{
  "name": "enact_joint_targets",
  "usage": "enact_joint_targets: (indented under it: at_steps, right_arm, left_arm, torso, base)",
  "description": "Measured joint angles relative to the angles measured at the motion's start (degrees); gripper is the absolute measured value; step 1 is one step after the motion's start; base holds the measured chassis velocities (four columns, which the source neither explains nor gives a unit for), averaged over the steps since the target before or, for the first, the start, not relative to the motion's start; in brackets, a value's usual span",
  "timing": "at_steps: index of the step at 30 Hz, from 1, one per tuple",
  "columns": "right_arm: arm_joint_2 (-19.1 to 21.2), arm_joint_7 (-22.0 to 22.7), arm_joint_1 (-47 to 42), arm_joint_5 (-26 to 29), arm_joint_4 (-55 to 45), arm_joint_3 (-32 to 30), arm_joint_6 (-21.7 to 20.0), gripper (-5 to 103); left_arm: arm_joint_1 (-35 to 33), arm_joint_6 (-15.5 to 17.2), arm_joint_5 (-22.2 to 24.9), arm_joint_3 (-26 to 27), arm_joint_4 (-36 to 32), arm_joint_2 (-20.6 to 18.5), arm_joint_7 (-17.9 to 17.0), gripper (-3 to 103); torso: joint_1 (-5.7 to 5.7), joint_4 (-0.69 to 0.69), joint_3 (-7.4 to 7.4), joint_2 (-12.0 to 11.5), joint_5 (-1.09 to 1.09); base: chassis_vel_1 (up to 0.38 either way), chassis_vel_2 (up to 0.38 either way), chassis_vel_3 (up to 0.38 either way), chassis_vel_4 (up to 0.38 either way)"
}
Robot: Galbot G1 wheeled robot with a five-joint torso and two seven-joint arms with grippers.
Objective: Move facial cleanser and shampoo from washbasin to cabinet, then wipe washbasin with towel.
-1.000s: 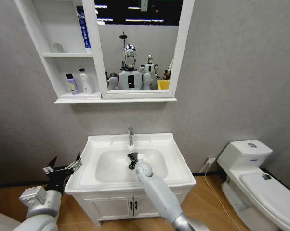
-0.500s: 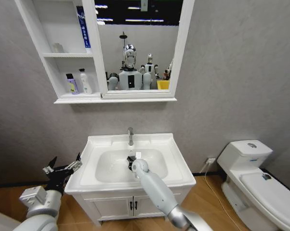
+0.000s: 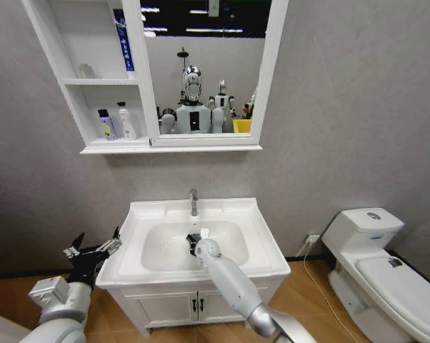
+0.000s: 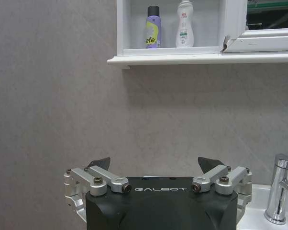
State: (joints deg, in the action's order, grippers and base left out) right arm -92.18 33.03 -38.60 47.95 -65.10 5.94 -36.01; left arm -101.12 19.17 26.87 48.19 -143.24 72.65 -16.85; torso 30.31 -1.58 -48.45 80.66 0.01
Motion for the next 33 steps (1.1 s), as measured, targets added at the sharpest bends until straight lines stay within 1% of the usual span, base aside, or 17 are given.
enact_joint_targets:
  at_steps: [7,15,30,33]
  right_arm:
    - [0.02,-0.17,-0.21,-0.24,-0.09,0.39,0.57,5]
    - [0.02,1.63,-1.93,0.25,-5.42,1.29,-0.47,5]
    - [0.06,0.97,-1.86,-1.08,-3.18,-0.66,-0.23,5]
    - [0.86,1.22,-2.16,-0.96,-3.61,-0.99,-0.23,5]
  left_arm:
    - [0.00,0.00,0.00,0.00,0.00,0.00,0.00,100]
    - [0.00,0.00,0.00,0.00,0.00,0.00,0.00,100]
    - [0.00,0.00,0.00,0.00,0.00,0.00,0.00,100]
    - [0.00,0.00,0.00,0.00,0.00,0.00,0.00,100]
  torso:
    - [0.00,0.00,0.00,0.00,0.00]
    - [0.00,0.00,0.00,0.01,0.00]
    - [0.00,0.00,0.00,0.01,0.01]
    - [0.00,0.00,0.00,0.01,0.01]
  base:
    - [0.000,0.000,0.000,0.000]
    - [0.000,0.000,0.000,0.000]
    - [0.000,0.000,0.000,0.000]
    - [0.000,0.000,0.000,0.000]
